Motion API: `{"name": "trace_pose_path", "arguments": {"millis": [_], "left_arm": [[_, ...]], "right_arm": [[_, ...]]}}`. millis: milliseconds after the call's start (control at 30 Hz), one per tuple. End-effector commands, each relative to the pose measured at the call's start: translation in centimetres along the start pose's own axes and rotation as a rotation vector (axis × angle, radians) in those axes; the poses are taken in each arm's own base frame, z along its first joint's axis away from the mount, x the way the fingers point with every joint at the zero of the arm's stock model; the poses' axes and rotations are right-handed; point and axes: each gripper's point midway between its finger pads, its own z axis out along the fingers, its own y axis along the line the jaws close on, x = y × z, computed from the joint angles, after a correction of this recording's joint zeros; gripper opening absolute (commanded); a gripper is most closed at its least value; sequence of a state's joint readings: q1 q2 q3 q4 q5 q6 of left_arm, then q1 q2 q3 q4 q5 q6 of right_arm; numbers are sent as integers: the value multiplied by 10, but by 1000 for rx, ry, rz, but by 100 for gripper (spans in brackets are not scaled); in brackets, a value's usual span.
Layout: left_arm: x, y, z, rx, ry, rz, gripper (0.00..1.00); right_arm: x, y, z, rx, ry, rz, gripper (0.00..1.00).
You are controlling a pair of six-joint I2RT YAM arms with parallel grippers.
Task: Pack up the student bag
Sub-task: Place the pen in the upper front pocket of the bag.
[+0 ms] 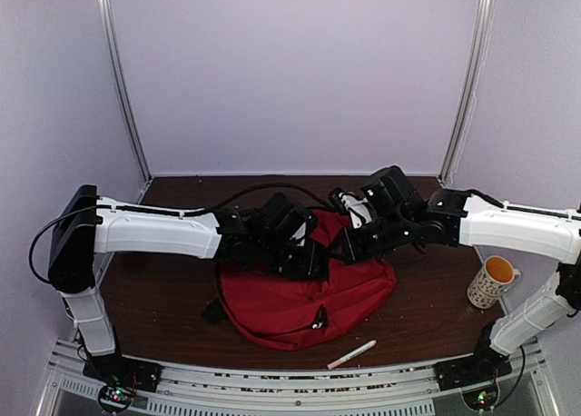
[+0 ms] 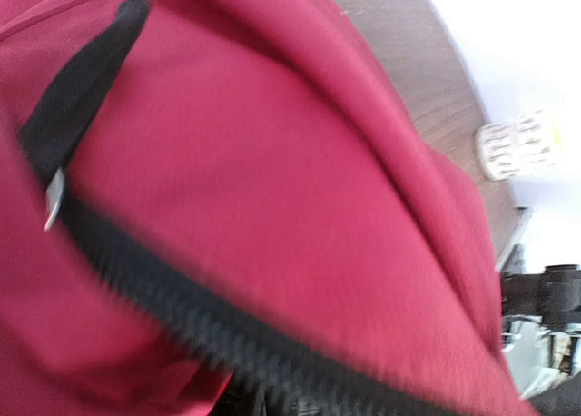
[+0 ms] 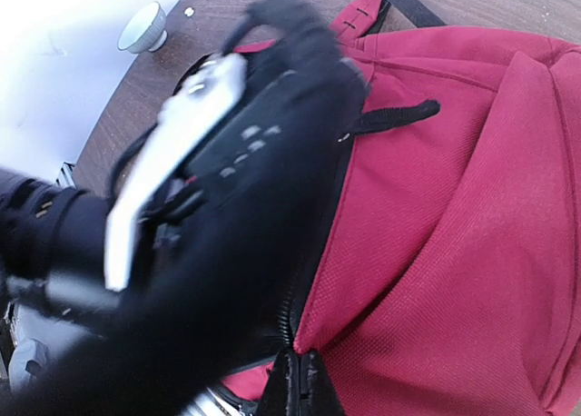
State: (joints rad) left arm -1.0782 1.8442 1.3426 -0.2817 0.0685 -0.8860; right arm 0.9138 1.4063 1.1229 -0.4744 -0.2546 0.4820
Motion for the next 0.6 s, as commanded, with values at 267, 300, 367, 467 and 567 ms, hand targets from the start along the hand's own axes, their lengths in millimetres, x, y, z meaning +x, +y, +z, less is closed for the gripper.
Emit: {"name": "trace_pose_path", "arguments": {"millis": [267,300,367,467,567], "left_arm": [[-28,-68,16,435,-132,-6,44],[-27,-72,13,466,-134,4,47],[-27,-80,2,529,-154,21,53],[-22,-84,-14,598,-180,49,61],[-11,-75,-21,573,-171,90,66]], "right_arm": [[6,21,-23,-160,31,-38,0],[6,21,-24,-164,34,-38,0],[8,20,-23,-167,36,-36,0],[8,15,-23,-165,32,-23,0],[6,9,-23,-158,27,-13,0]]}}
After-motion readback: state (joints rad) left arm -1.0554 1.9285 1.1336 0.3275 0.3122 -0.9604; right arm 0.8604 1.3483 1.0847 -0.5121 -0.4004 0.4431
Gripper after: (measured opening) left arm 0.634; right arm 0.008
